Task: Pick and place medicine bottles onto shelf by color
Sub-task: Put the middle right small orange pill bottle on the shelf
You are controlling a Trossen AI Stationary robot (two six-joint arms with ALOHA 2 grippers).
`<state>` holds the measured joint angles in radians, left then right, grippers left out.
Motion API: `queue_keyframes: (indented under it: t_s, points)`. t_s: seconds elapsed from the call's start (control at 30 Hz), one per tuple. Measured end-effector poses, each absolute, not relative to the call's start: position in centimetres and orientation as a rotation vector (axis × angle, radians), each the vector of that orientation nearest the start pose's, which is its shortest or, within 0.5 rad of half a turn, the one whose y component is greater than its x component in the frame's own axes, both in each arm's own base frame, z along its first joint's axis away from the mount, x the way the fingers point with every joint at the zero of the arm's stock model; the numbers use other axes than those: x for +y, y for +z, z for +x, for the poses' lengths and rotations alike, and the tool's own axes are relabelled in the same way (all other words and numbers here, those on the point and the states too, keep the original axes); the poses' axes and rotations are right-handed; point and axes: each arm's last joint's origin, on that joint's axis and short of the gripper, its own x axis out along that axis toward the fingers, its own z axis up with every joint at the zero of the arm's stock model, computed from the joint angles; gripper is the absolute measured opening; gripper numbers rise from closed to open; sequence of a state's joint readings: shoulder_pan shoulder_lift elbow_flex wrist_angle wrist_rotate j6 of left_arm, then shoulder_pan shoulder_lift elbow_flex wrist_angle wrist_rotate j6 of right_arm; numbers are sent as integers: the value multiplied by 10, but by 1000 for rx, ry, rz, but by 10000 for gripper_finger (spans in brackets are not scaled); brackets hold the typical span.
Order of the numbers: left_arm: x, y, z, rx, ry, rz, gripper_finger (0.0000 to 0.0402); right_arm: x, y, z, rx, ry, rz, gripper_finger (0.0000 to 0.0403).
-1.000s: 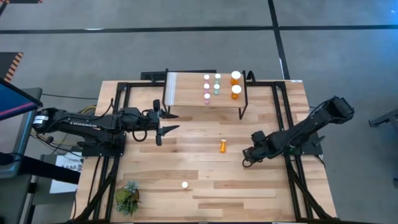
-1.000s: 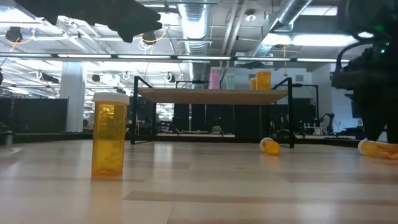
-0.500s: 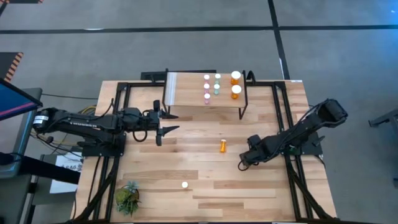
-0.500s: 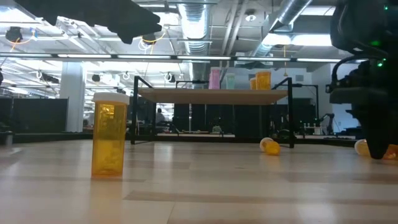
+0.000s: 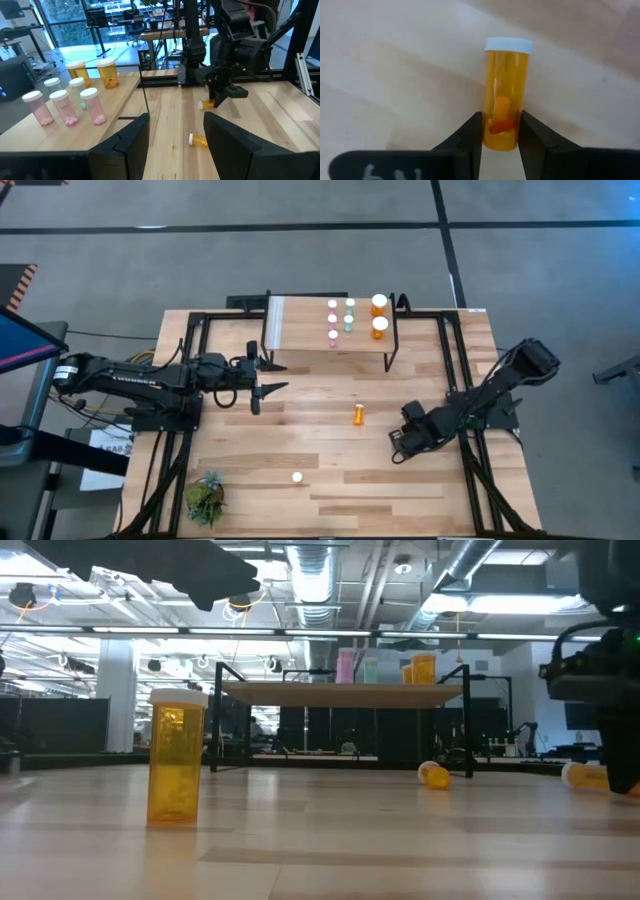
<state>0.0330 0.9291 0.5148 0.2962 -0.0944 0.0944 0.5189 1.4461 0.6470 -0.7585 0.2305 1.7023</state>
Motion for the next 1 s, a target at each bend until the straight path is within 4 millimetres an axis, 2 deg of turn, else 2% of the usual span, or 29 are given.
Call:
queue_keyframes:
  t_s: [0.17,0.27,0.4,0.53,0.7,0.8,1.0]
  points:
    - [10,260,206,121,122,87,176,98,141,176,1122,-923,824,115]
    - [10,261,206,114,124,70,176,99,148,176,1042,-885,814,115]
    - [10,263,207,115,126,69,180,103,165,182,872,-709,714,115]
    - [16,287,209,121,68,64,194,102,189,196,653,-522,565,116]
    - [26,325,216,195,-11,88,211,90,220,221,431,-365,357,117]
    - [31,344,224,281,-47,86,216,78,232,233,328,-344,233,118]
    - [37,365,249,469,-83,114,218,50,249,248,209,-357,54,118]
